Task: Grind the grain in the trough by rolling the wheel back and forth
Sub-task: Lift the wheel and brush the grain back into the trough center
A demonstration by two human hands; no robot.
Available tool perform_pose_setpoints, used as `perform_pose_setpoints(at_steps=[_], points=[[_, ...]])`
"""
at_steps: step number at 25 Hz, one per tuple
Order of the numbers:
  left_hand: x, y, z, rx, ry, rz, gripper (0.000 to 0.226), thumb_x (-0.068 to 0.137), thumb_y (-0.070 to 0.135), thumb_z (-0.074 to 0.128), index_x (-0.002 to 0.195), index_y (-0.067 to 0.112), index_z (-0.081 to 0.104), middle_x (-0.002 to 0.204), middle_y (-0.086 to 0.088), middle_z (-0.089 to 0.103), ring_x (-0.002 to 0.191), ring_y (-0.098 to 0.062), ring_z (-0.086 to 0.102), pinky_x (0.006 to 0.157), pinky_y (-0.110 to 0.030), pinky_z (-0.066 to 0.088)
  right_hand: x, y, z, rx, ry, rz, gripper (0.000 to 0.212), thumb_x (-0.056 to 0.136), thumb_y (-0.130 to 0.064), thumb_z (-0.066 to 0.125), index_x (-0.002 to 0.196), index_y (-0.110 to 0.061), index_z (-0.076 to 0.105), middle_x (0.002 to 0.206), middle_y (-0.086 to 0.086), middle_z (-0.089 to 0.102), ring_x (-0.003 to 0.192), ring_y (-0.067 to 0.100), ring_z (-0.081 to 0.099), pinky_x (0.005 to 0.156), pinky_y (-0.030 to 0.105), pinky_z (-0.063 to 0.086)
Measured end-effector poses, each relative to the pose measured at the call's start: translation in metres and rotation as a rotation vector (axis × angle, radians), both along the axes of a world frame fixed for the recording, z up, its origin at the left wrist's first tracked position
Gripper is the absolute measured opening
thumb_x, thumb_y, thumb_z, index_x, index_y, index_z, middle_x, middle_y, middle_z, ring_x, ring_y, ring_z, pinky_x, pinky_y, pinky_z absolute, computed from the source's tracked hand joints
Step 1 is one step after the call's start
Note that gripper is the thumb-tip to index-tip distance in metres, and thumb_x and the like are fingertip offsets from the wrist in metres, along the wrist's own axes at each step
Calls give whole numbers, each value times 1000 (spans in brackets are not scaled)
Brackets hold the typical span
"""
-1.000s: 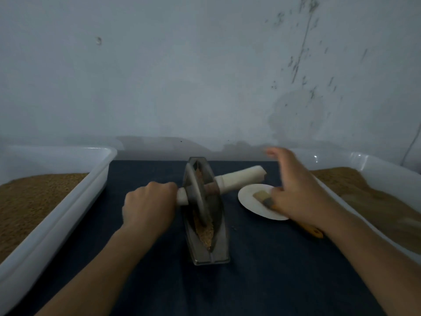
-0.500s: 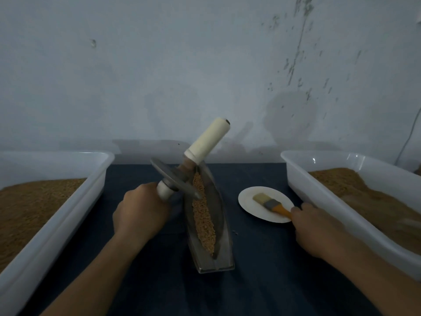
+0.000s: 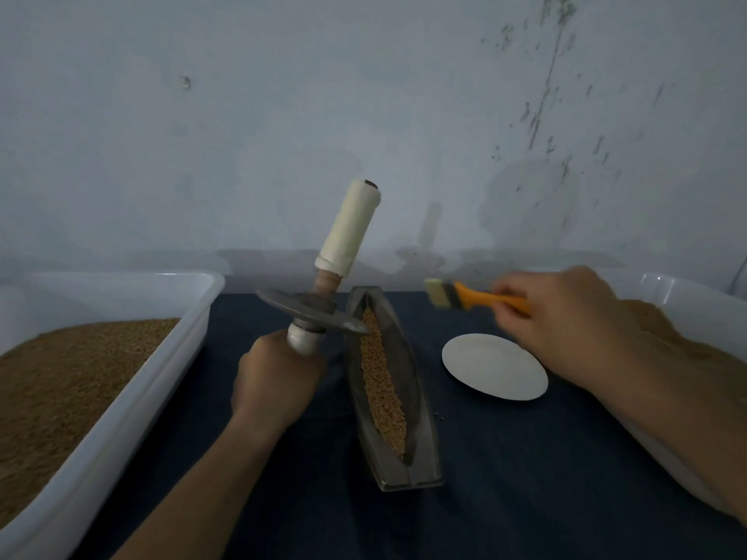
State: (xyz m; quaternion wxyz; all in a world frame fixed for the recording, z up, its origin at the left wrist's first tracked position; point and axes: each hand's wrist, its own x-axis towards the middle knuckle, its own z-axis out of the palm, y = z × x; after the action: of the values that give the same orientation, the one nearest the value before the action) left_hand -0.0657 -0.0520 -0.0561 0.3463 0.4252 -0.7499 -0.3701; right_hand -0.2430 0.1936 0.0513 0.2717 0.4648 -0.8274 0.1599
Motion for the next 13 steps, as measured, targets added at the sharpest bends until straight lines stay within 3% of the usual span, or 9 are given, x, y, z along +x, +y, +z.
perform_pose_setpoints(at_steps=[2, 5, 9, 13], points=[[0, -2, -3, 31, 40, 14, 8, 74, 27, 70, 71, 24, 64, 60, 1, 66, 56, -20, 64, 48, -31, 47, 14, -35, 15, -14, -3, 120, 11, 88, -25, 63, 80, -26, 70, 53, -5, 55, 48, 12, 52, 49, 34, 49], [0, -6, -5, 53, 77, 49, 8, 74, 22, 70, 70, 21, 63, 61, 1, 65, 58, -20, 62, 48, -27, 41, 29, -85, 15, 123, 52, 195, 17, 94, -24, 58, 84, -21, 72, 62, -3, 58, 55, 15, 55, 54, 33, 51], [0, -9, -5, 94, 102, 81, 8, 75, 19, 68, 69, 21, 63, 62, 0, 65, 59, -21, 62, 48, -27, 42, 32, -126, 2, 255, 132, 105, 18, 96, -20, 56, 85, -17, 70, 75, 1, 59, 68, 22, 59, 59, 33, 52], [-1, -8, -6, 79, 100, 62, 9, 76, 21, 68, 68, 22, 63, 62, 2, 65, 60, -20, 63, 50, -28, 42, 34, -132, -16, 335, 179, 70, 15, 97, -15, 56, 92, -16, 70, 84, 4, 62, 77, 26, 62, 56, 30, 43]])
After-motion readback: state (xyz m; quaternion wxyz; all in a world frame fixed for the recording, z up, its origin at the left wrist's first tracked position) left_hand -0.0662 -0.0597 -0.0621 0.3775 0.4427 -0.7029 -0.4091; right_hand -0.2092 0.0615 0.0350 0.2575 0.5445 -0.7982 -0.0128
